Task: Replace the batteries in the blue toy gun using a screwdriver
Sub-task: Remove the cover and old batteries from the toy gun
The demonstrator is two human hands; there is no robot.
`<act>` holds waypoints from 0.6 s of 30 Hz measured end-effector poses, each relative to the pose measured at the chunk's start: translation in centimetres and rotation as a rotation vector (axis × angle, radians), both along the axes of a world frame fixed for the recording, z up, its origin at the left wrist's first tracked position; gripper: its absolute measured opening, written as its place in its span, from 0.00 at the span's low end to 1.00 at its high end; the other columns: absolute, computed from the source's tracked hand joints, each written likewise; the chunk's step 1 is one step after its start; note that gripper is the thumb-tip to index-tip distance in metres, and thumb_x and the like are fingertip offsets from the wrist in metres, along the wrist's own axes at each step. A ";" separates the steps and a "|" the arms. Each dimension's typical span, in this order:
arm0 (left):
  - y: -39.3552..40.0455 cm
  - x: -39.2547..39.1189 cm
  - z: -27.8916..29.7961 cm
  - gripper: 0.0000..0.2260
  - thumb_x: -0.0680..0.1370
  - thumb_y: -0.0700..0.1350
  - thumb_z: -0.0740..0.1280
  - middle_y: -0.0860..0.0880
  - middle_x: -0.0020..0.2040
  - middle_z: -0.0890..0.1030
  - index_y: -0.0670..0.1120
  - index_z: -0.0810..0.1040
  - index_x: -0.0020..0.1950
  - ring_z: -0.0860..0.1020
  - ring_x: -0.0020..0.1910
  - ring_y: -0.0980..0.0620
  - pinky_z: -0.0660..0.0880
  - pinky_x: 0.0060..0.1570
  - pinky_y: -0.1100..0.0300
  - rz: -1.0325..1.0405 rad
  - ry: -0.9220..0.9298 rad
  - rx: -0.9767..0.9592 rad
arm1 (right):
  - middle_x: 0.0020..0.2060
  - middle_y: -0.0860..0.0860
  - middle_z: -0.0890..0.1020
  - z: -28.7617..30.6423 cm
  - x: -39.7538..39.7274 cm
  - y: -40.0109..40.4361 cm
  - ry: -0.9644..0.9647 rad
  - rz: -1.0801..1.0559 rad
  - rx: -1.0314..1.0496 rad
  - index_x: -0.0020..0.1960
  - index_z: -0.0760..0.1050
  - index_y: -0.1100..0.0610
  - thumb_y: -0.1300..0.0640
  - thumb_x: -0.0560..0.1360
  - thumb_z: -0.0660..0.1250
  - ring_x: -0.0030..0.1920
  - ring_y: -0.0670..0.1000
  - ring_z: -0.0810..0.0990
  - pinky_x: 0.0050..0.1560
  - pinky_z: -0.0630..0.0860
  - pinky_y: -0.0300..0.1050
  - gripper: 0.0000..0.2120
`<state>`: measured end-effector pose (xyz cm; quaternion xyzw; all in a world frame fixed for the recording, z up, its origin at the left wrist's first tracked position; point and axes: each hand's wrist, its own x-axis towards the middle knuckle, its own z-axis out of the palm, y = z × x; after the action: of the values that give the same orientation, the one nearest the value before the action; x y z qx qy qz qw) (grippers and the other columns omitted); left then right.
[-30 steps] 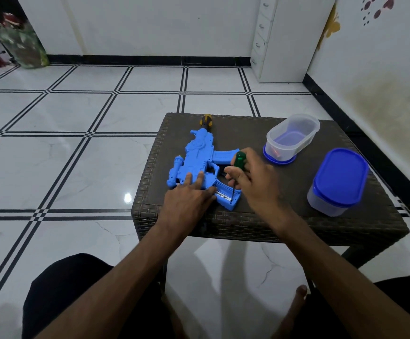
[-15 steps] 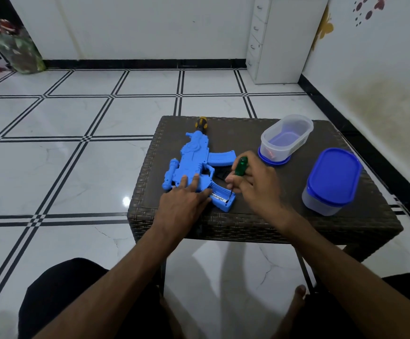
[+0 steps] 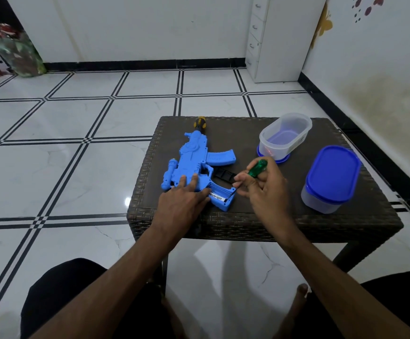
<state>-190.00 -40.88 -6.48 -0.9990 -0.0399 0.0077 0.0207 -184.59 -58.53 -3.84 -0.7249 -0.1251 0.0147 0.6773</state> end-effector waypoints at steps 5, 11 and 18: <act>0.0 0.0 0.0 0.19 0.83 0.59 0.50 0.50 0.79 0.57 0.61 0.66 0.73 0.60 0.77 0.44 0.76 0.56 0.46 -0.004 -0.002 0.004 | 0.42 0.58 0.84 -1.0 -0.3 -0.4 0.084 -0.086 0.157 0.50 0.70 0.56 0.64 0.79 0.66 0.43 0.56 0.86 0.44 0.83 0.47 0.06; -0.1 -0.1 0.0 0.18 0.83 0.58 0.51 0.50 0.79 0.58 0.60 0.68 0.72 0.60 0.77 0.44 0.76 0.57 0.46 -0.006 -0.016 -0.010 | 0.42 0.59 0.83 -0.7 0.1 -0.7 0.061 -0.066 0.089 0.52 0.70 0.61 0.66 0.79 0.65 0.43 0.56 0.86 0.43 0.84 0.47 0.05; 0.1 -0.1 -0.2 0.18 0.83 0.59 0.50 0.50 0.79 0.59 0.61 0.67 0.72 0.61 0.76 0.44 0.76 0.55 0.48 -0.008 -0.022 -0.001 | 0.37 0.49 0.83 1.6 1.5 2.0 -0.241 0.147 -0.550 0.51 0.70 0.53 0.60 0.78 0.67 0.38 0.45 0.84 0.40 0.83 0.52 0.06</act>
<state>-190.11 -40.76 -6.67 -0.9992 -0.0361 -0.0031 0.0196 -183.10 -56.55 -2.26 -0.8665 -0.2479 0.0108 0.4331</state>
